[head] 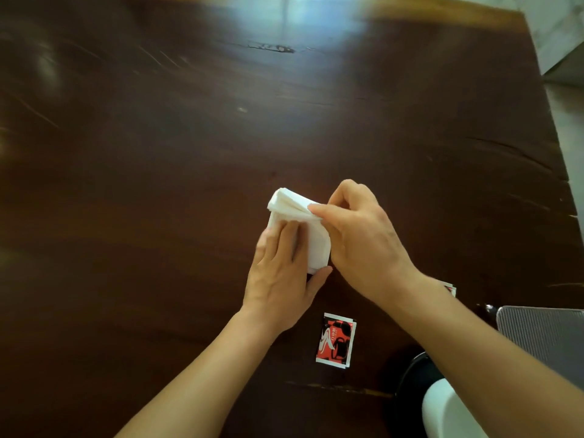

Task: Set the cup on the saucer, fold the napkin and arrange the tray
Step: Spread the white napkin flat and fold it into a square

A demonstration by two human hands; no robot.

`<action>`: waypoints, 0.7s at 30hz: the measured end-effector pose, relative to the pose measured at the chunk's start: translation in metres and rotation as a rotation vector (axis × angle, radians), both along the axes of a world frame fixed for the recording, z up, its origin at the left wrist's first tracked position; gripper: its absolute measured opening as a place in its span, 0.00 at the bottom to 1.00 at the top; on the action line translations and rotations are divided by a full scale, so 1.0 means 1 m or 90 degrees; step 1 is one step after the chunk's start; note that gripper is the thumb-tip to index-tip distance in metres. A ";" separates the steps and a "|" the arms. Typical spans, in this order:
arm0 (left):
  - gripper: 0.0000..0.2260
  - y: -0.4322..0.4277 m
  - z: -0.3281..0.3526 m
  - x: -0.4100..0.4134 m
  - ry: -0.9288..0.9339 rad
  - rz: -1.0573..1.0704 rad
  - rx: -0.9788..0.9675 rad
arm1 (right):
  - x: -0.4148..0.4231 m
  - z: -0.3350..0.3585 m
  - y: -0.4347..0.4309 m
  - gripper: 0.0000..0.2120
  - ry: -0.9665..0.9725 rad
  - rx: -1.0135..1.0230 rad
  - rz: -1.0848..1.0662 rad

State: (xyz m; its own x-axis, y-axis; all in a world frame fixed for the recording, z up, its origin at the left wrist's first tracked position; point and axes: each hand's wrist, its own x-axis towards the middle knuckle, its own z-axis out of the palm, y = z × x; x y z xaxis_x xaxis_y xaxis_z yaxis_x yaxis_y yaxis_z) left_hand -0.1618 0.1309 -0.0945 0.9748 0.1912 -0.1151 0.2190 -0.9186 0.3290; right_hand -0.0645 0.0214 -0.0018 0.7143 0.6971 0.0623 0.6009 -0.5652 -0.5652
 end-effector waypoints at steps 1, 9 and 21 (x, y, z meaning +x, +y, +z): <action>0.33 0.000 -0.001 -0.006 -0.003 -0.005 0.009 | -0.006 0.000 -0.002 0.04 -0.053 -0.026 0.031; 0.19 0.032 -0.009 -0.037 -0.194 0.057 -0.178 | -0.028 -0.046 -0.013 0.14 -0.067 -0.103 0.101; 0.21 0.034 0.011 0.025 -0.176 -0.058 -0.018 | -0.038 -0.068 -0.025 0.20 0.013 -0.132 0.155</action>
State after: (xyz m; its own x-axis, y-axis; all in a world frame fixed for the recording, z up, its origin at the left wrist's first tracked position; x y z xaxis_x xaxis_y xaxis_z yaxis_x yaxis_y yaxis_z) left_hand -0.1367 0.1652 -0.0837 0.9827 0.1025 0.1539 0.0348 -0.9198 0.3909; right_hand -0.1029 -0.0033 -0.0697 0.5249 0.8439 -0.1108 0.7226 -0.5106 -0.4660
